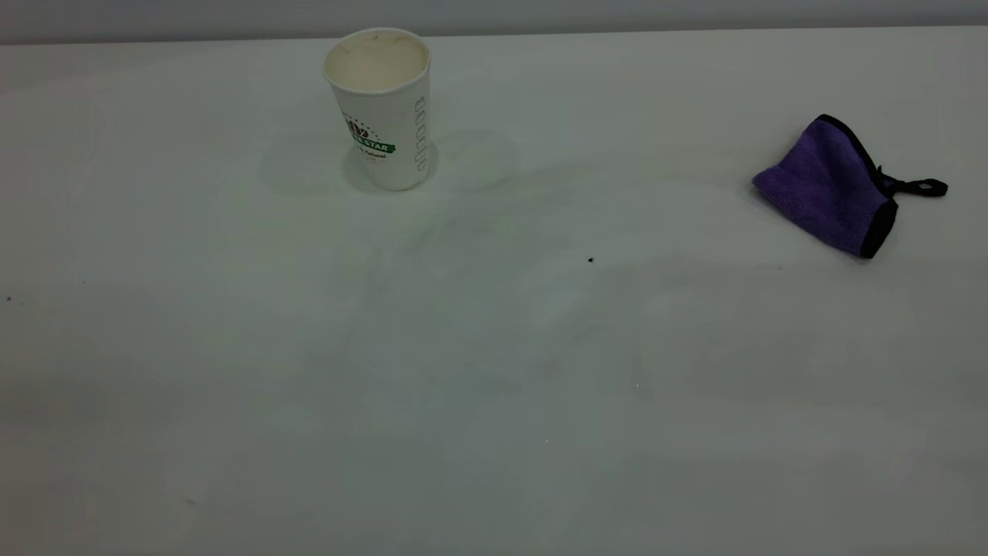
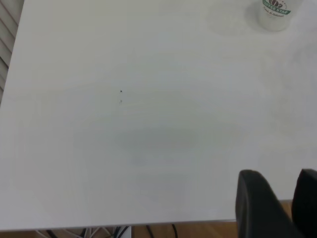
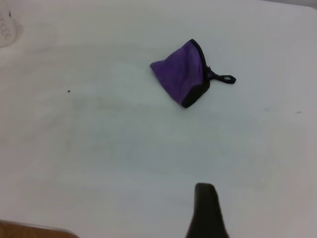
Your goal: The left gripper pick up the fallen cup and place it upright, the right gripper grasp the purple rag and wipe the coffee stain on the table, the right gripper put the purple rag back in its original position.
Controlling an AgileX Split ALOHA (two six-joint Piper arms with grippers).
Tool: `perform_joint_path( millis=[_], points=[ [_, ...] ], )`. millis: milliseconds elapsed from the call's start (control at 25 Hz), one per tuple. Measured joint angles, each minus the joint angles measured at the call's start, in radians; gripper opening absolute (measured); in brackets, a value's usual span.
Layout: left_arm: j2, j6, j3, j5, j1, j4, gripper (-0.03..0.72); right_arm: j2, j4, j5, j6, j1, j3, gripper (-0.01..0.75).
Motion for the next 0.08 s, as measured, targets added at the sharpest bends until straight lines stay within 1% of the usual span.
perform_joint_path(
  millis=[80],
  points=[
    [0.000, 0.000, 0.000, 0.000, 0.000, 0.000, 0.239, 0.000, 0.000, 0.000, 0.000, 0.000, 0.000, 0.589]
  ],
)
